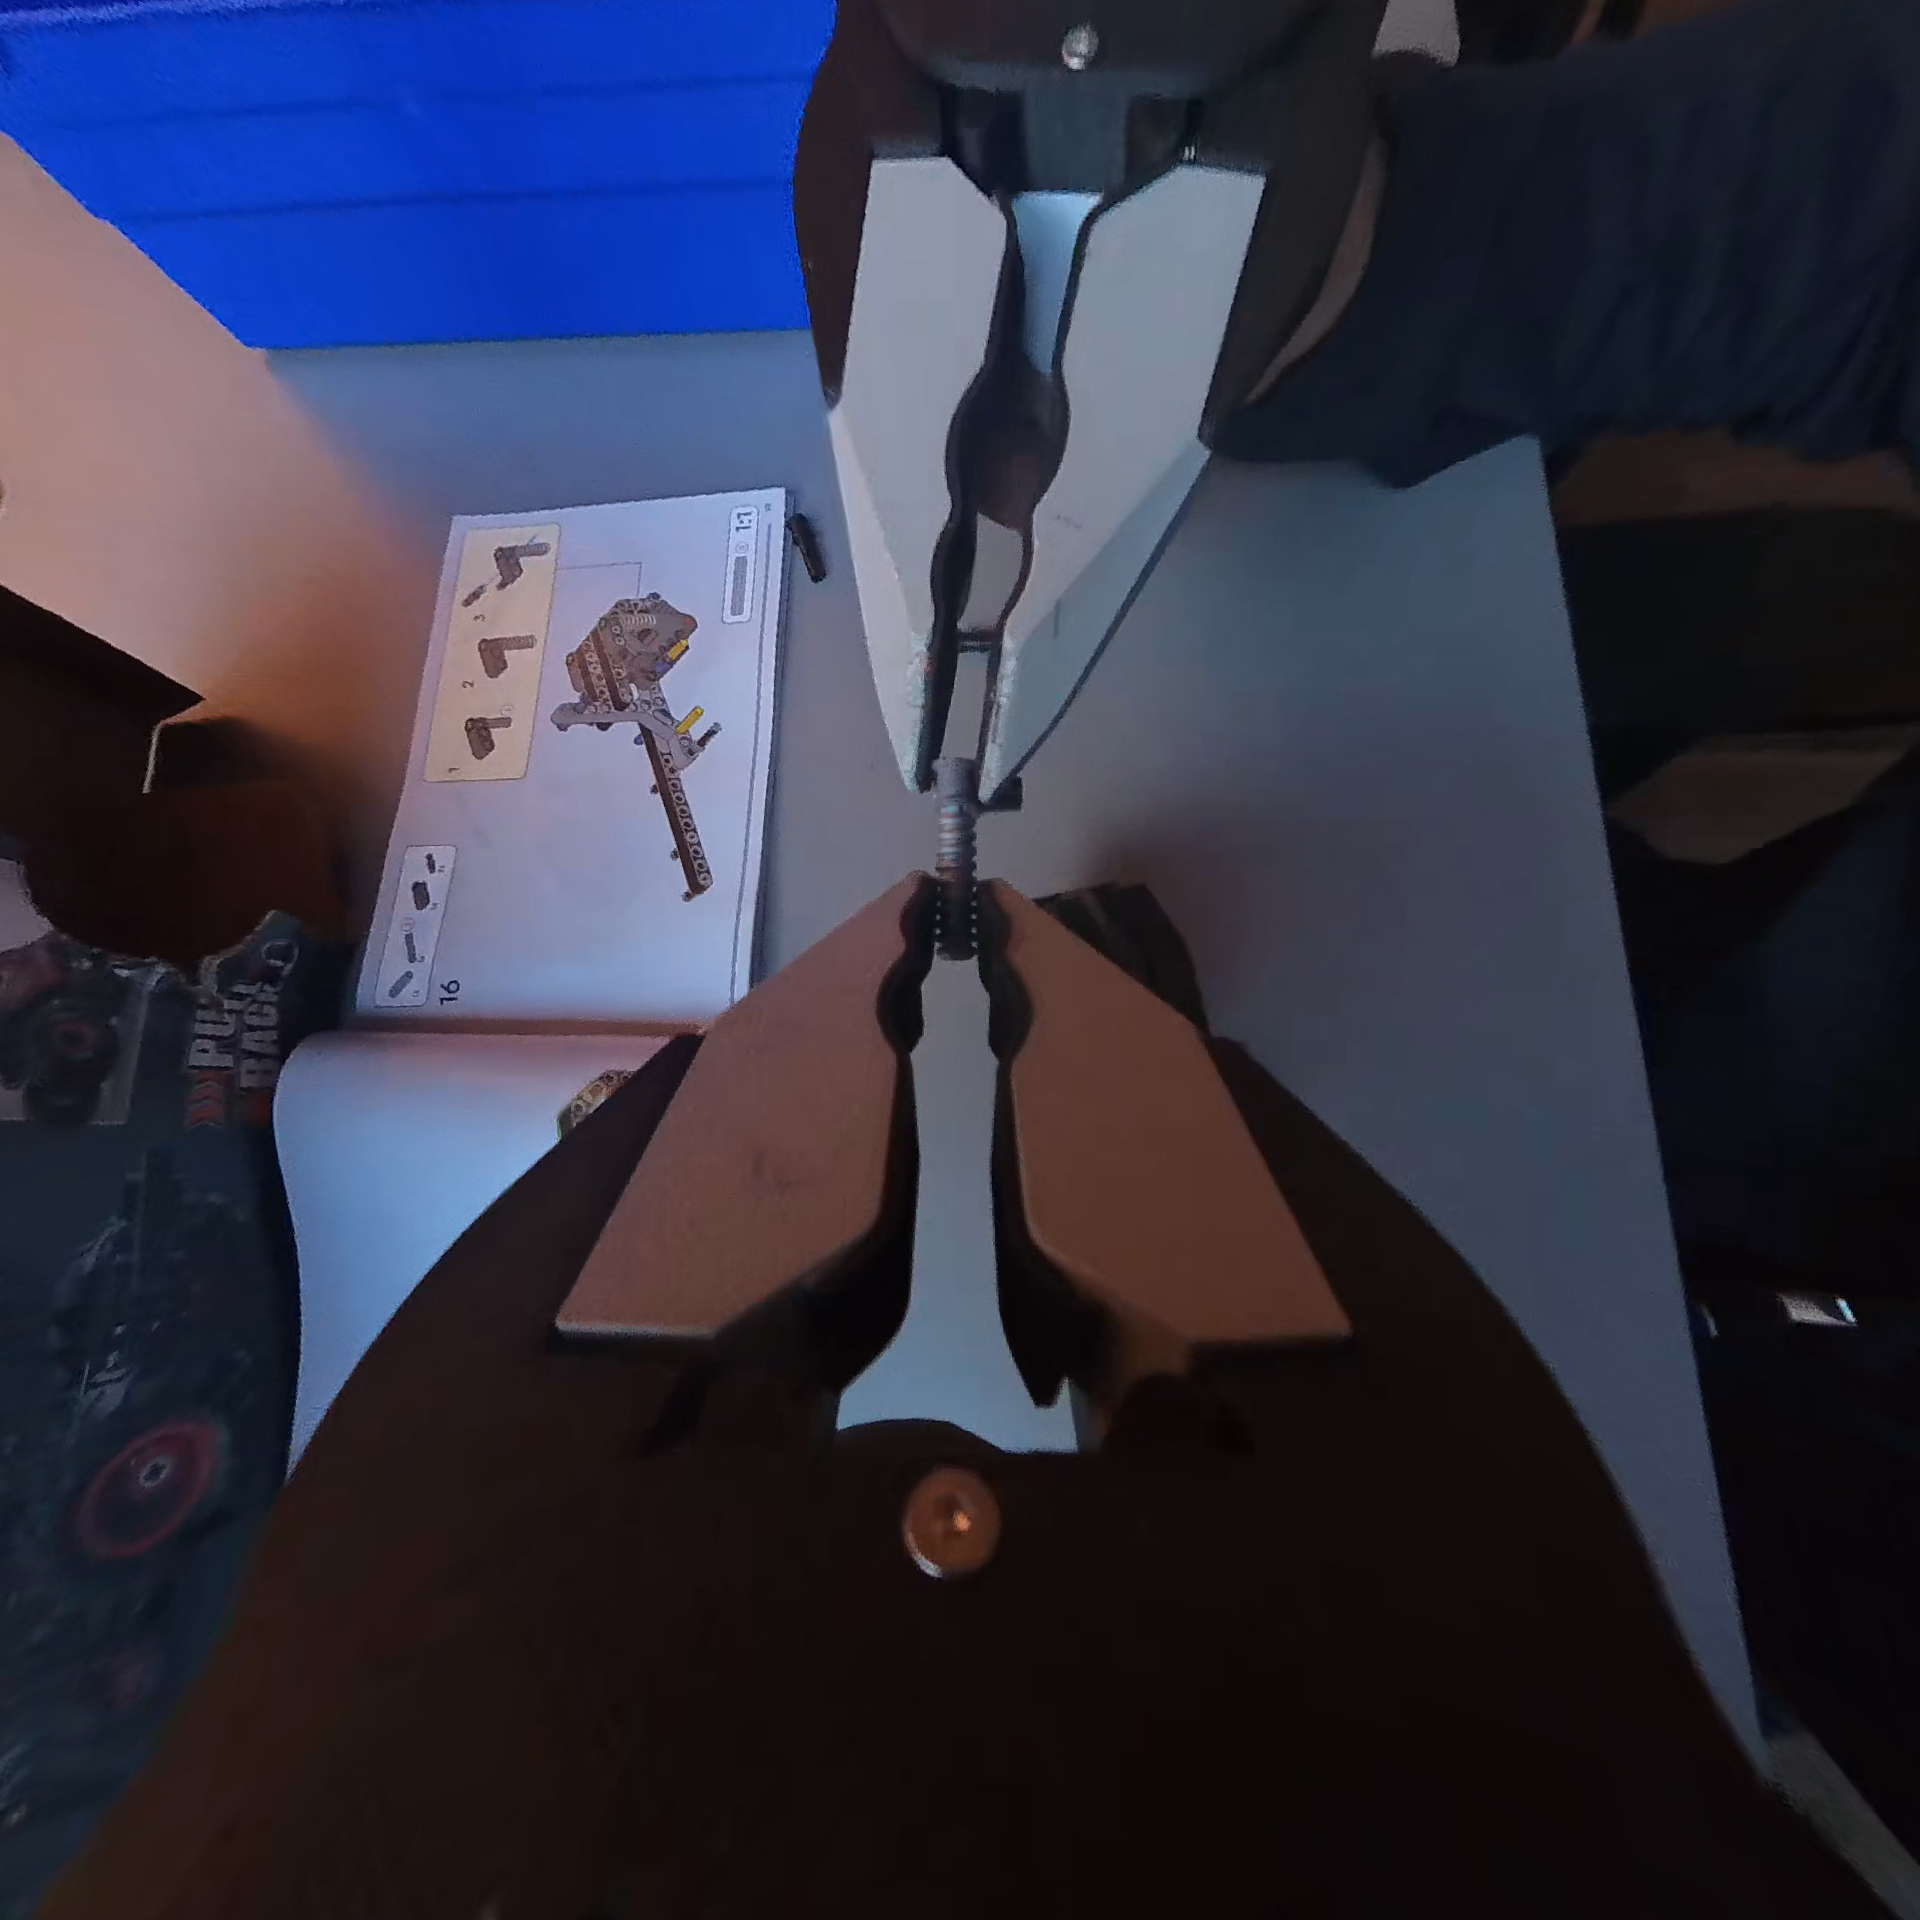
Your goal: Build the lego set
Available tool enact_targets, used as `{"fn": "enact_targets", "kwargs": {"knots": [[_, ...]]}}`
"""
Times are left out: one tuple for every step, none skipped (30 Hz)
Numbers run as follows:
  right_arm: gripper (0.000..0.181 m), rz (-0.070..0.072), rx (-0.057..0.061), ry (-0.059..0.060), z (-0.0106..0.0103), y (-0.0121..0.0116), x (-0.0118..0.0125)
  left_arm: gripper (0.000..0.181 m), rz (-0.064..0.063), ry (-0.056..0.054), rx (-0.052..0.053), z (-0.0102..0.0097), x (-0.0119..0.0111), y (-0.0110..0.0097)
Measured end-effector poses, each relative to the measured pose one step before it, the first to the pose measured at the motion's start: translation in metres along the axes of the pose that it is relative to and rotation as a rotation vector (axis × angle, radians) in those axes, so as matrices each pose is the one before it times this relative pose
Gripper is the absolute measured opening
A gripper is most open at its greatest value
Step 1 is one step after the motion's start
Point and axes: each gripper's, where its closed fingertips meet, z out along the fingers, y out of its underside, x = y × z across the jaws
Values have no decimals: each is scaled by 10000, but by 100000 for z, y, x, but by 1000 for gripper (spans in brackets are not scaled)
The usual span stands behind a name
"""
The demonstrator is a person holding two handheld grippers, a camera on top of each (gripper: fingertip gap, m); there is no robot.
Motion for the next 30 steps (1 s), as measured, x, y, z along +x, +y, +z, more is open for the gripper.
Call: {"fn": "enact_targets", "kwargs": {"knots": [[5,-113,-6,29,-5,-12,-45,5,-84,111,132,-167,41,-187],[5,-160,54,49,-18,-139,-47,5,-59,98,128,-160,32,-170],[5,-187,73,61,-27,-166,-48,5,-43,96,91,-110,39,-112],[5,-144,22,49,-33,-94,-44,5,-14,92,93,-83,57,-103],[5,-105,32,65,-48,-115,-11,5,30,46,129,-74,24,-158],[5,-93,80,69,-75,-170,24,7,53,33,221,-66,8,-271],[4,-53,93,44,-89,-193,7,9,40,53,305,-52,50,-388],[4,-9,88,24,-73,-175,5,12,13,84,301,-45,86,-397],[4,-15,104,19,-91,-195,-5,14,-9,97,264,-51,105,-340],[4,-45,117,10,-95,-226,-29,14,2,87,221,-18,99,-281],[4,-67,117,52,-108,-219,20,15,37,42,179,-18,49,-232],[5,-71,70,67,-87,-153,38,14,85,-12,167,-39,-26,-188],[4,-46,35,46,-101,-113,36,10,107,-10,123,-62,-7,-112],[4,-9,78,8,-91,-155,2,8,75,-43,108,-73,-67,-81],[4,24,21,15,-65,-49,31,6,45,-23,171,-111,-58,-192],[4,-26,16,63,-49,-49,87,7,2,2,225,-110,-40,-285],[4,-53,28,68,-38,-52,60,8,-40,17,221,-107,-27,-308],[4,-30,60,28,-39,-115,-3,8,-41,26,206,-96,-8,-271],[4,-29,111,5,-23,-206,-48,7,-36,19,151,-30,7,-159],[4,-31,29,1,24,-60,-45,5,4,-16,126,1,-7,-106],[4,-43,-26,49,7,14,25,5,29,-44,100,28,-26,-38],[4,-63,3,58,-24,-24,51,5,64,-70,66,28,-52,-3],[4,-25,23,14,-26,-25,-3,5,74,-56,69,14,-9,-37],[4,12,30,-47,0,-29,-70,5,69,-33,47,-10,37,-37],[4,-6,28,-70,-9,-39,-109,5,94,-5,19,-32,106,-34],[4,-72,-18,-62,21,38,-145,5,140,-17,-8,-26,104,-23],[4,-236,-175,-28,36,212,-194,5,179,19,-110,12,166,111],[4,-373,-291,79,99,334,-158,5,176,27,-243,54,150,303],[4,-371,-263,77,121,313,-182,5,160,29,-211,44,136,278],[4,-165,-204,12,114,245,-187,5,139,45,-180,35,167,277]]}}
